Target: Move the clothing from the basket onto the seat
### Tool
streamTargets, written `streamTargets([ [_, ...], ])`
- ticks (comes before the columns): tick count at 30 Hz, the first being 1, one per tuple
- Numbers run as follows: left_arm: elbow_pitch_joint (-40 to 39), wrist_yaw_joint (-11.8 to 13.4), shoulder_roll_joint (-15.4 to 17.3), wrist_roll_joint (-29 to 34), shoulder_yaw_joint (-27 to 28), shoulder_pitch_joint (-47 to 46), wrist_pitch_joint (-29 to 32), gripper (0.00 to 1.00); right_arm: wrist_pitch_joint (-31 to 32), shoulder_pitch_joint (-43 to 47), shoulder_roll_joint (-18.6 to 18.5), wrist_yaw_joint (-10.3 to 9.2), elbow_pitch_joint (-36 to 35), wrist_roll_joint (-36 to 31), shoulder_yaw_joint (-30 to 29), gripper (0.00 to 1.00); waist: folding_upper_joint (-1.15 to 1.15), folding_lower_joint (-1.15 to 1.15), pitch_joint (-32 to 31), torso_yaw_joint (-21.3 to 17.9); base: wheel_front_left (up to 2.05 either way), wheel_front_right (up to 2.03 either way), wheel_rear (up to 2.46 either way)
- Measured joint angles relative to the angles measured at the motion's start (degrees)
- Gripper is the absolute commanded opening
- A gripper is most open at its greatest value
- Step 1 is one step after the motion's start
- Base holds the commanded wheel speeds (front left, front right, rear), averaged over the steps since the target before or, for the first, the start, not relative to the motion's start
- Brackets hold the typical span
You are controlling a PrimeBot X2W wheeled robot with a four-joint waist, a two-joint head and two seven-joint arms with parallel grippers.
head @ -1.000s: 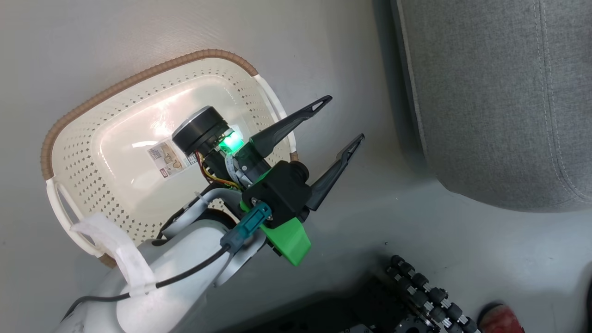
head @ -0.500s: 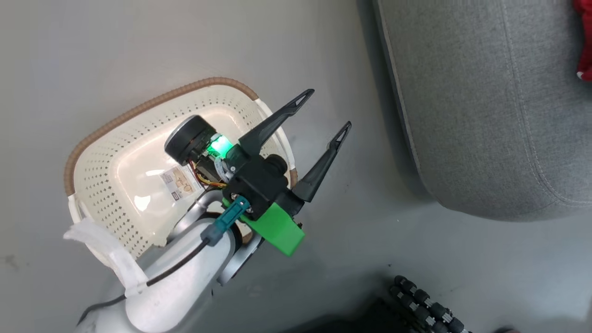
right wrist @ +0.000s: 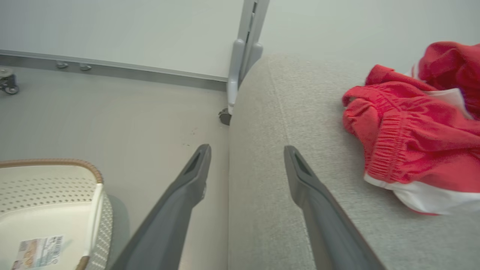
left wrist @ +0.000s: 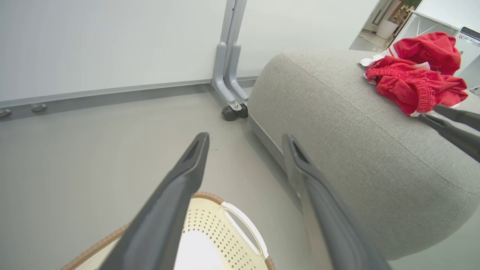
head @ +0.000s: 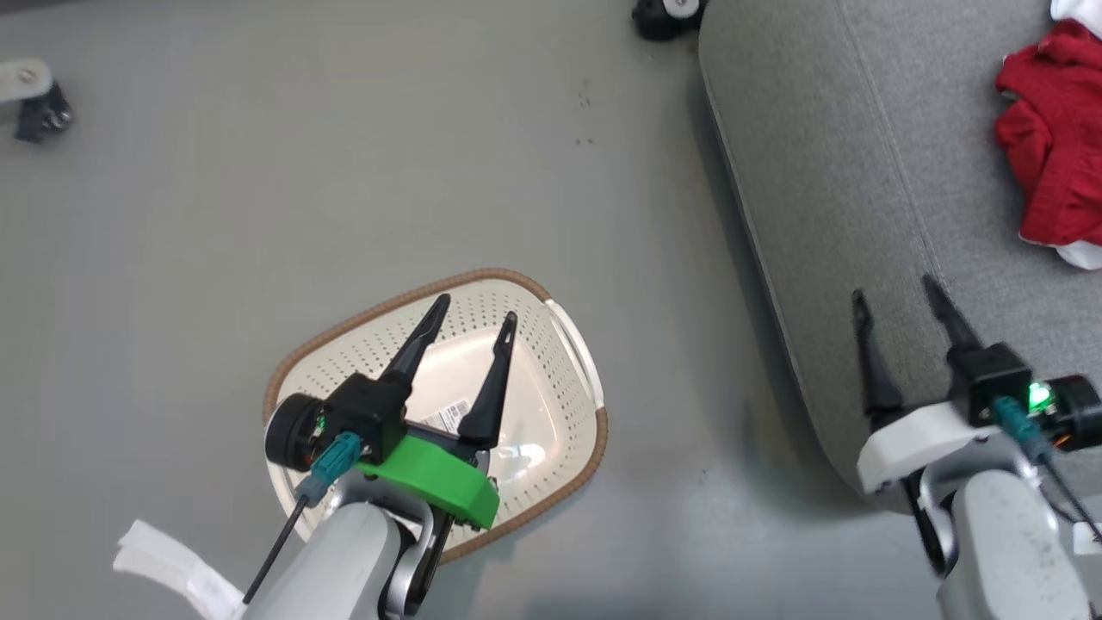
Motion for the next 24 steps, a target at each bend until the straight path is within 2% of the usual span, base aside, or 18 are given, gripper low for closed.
streamTargets([
  [3,0.0,0.3,-1.1,1.4,4.3,4.1,-0.1,1.00,0.0,3.6,0.6,0.01,1.5,0.8,4.4,1.00,0.00,0.00,-3.8,1.6,0.00,0.00,0.00],
  [7,0.1,0.6,-2.5,3.0,10.0,11.2,-0.1,1.00,0.0,7.3,0.9,0.01,1.2,2.3,7.1,1.00,0.00,0.00,-9.0,3.7,0.00,0.00,0.00],
  [14,-3.9,1.1,-4.4,7.4,20.1,21.2,-0.1,1.00,0.0,13.2,1.0,0.00,-6.2,4.5,8.2,1.00,0.00,0.00,-17.7,6.6,0.00,0.00,0.00],
  [24,-11.9,-0.9,-6.7,14.3,27.7,29.7,-0.1,1.00,0.0,20.9,1.0,0.00,-15.0,7.9,11.5,1.00,0.00,0.00,-26.6,9.6,0.00,0.00,0.00],
])
